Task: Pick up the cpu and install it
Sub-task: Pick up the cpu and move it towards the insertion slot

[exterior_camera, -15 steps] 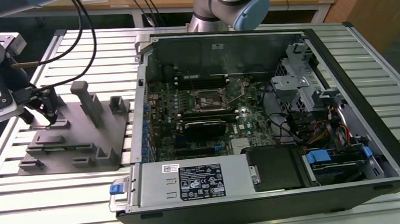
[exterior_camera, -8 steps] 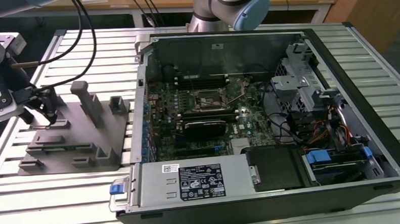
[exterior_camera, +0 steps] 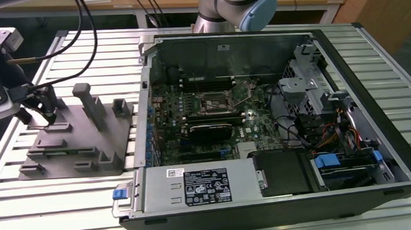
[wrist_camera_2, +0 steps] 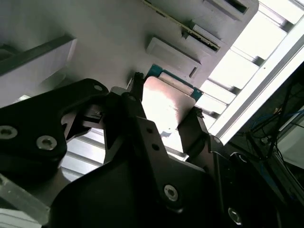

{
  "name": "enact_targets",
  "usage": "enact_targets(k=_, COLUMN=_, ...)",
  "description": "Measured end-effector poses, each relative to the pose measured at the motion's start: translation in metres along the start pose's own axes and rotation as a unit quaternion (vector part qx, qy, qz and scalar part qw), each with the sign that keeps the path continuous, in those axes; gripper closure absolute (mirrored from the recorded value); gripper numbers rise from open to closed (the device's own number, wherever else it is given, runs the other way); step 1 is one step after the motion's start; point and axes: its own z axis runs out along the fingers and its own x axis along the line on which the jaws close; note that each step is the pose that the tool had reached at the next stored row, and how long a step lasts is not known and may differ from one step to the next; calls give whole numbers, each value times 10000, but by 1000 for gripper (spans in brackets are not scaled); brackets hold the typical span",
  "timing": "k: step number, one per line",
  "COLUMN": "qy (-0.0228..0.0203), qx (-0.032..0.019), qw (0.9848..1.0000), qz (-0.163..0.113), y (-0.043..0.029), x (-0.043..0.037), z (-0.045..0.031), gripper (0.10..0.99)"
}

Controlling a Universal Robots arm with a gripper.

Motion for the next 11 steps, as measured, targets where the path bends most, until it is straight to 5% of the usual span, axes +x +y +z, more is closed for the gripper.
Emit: enact_targets(k=11, qy=0, qx=0, qw=10000, qz=0, y=9, x=-5, z=-223, gripper=545)
